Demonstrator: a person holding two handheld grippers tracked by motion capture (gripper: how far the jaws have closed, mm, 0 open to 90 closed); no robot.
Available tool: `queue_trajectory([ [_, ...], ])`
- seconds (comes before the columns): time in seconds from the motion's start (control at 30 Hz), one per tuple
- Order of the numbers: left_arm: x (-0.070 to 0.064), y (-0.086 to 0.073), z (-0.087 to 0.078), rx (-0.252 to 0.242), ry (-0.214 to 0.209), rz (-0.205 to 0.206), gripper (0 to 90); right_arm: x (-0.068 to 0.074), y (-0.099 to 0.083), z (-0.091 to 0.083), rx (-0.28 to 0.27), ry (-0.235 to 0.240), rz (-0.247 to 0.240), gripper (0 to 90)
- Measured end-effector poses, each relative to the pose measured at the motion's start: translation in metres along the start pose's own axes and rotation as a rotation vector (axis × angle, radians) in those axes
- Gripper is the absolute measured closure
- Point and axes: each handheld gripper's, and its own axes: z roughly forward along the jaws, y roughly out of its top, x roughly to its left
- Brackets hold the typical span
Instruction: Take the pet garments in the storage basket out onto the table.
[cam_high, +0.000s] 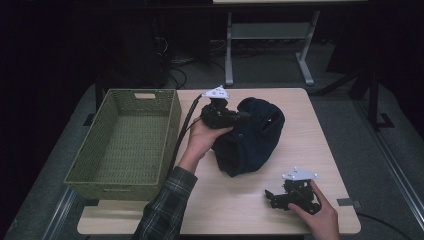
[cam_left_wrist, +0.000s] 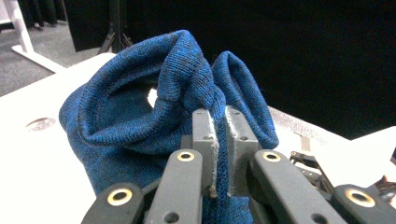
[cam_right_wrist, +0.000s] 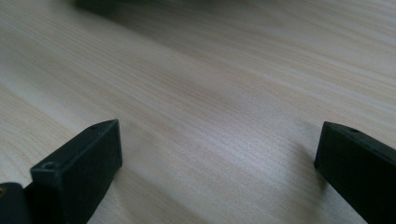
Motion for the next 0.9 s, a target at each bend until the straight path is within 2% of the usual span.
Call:
queue_trajectory([
  [0.33, 0.004, -0.019, 0.033, 0.07, 0.03, 0.012, 84.2, 0.0, 0.0, 0.0, 0.003, 0.002, 0.003, 0.4],
  [0.6, 0.006, -0.032, 0.058, 0.131, 0.038, 0.019, 84.0, 0.0, 0.0, 0.0, 0.004, 0.001, 0.004, 0.5],
  [0.9, 0.01, -0.043, 0.071, 0.17, 0.048, 0.011, 82.4, 0.0, 0.0, 0.0, 0.003, 0.003, 0.002, 0.5],
])
